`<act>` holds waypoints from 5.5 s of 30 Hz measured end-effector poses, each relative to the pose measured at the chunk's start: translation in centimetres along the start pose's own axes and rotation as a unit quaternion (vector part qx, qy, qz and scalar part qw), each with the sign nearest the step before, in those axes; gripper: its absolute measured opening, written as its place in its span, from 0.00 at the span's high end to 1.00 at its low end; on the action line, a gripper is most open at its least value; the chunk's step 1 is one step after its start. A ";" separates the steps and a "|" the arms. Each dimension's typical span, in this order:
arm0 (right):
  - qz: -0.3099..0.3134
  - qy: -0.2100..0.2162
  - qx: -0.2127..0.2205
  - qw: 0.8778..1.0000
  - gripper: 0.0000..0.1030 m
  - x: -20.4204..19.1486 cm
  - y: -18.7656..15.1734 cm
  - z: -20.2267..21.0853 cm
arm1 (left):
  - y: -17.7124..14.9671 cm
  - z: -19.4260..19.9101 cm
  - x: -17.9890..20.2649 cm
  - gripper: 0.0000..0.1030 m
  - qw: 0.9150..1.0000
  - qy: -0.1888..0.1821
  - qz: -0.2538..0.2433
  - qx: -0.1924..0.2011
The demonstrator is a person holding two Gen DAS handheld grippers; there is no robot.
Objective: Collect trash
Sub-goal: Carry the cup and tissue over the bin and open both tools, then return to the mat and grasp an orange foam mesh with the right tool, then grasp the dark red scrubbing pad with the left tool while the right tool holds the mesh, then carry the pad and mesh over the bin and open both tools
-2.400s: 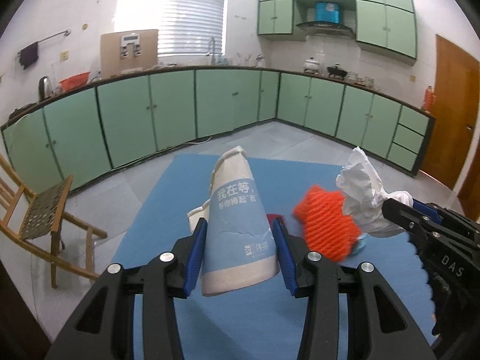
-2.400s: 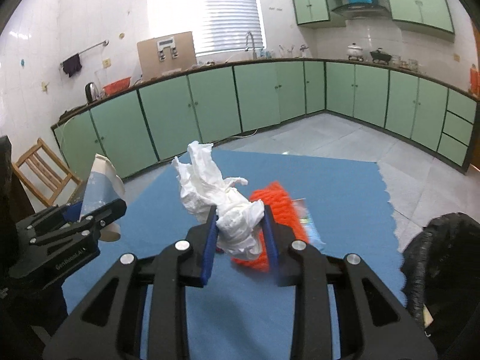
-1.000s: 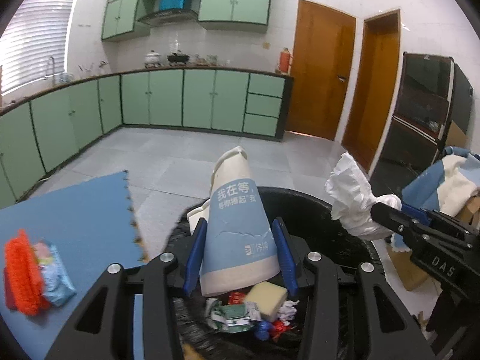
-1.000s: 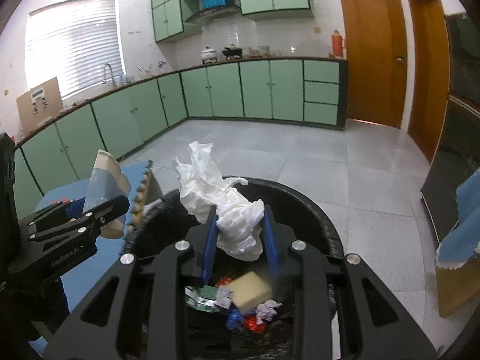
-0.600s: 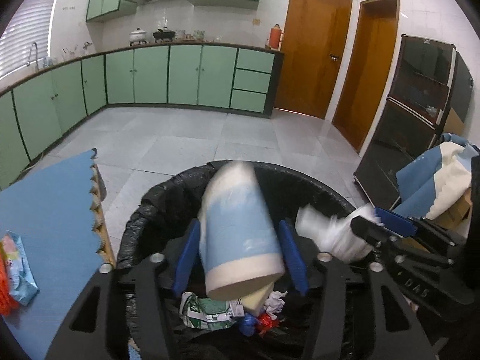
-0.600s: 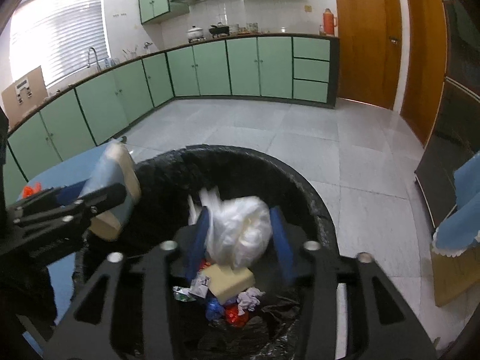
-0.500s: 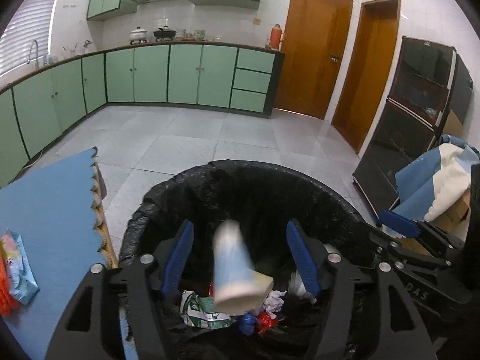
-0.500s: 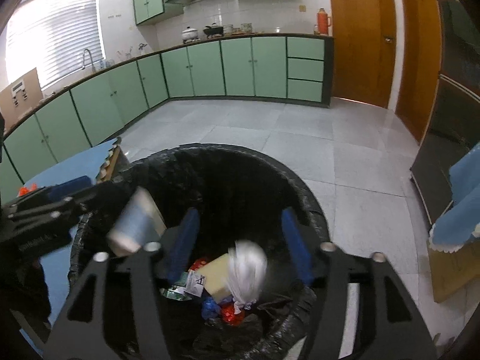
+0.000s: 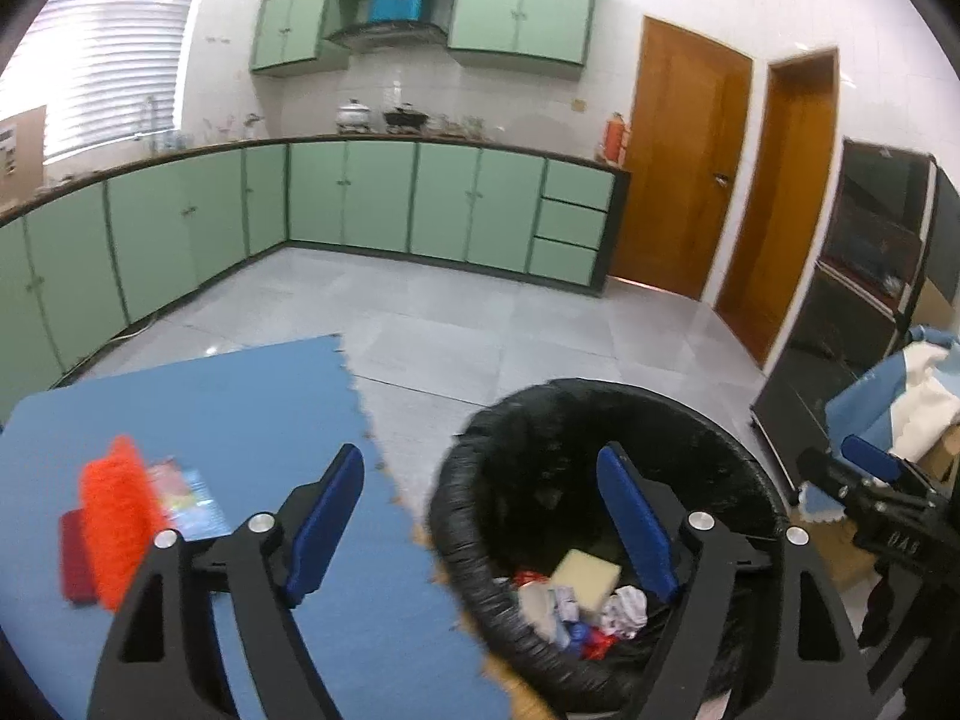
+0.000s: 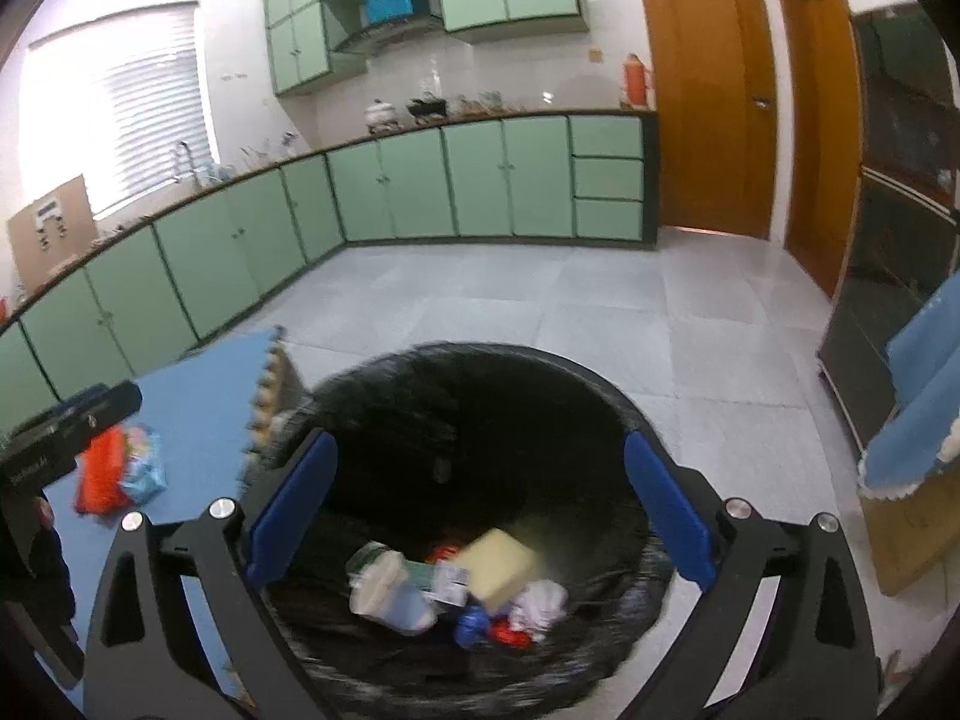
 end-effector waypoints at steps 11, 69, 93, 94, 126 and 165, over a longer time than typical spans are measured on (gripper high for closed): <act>0.051 0.100 0.015 0.994 0.08 -12.6 0.4 1.7 | -2.8 8.6 -11.8 0.22 0.990 0.136 0.037 0.019; 0.160 0.230 -0.105 0.954 1.00 -33.0 -5.6 -7.3 | -9.1 5.3 -26.2 0.22 0.966 0.234 0.096 -0.060; 0.156 0.250 -0.110 0.949 0.60 -31.0 -6.1 -5.3 | -10.8 4.7 -26.6 0.58 0.962 0.217 0.124 -0.109; 0.158 0.252 -0.110 0.948 0.54 -31.3 -6.2 -5.1 | -11.0 5.1 -26.6 0.58 0.962 0.219 0.124 -0.109; 0.160 0.286 -0.133 0.935 0.82 -33.4 -6.5 -1.9 | -10.0 10.3 -23.0 0.58 0.967 0.222 0.092 -0.086; 0.110 0.215 0.003 0.970 0.82 -17.5 0.8 7.7 | -3.2 12.9 -7.6 0.58 0.992 0.124 0.005 -0.008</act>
Point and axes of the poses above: each gripper's, at about its wrist camera, not at the fingertips, and z roughly against the way its jaws point, x to its right, y to its top, the point moved 2 cm from there along -z, roughly the way its jaws point, and after that the axes turned 5 degrees about -y, right-handed, at the moved point
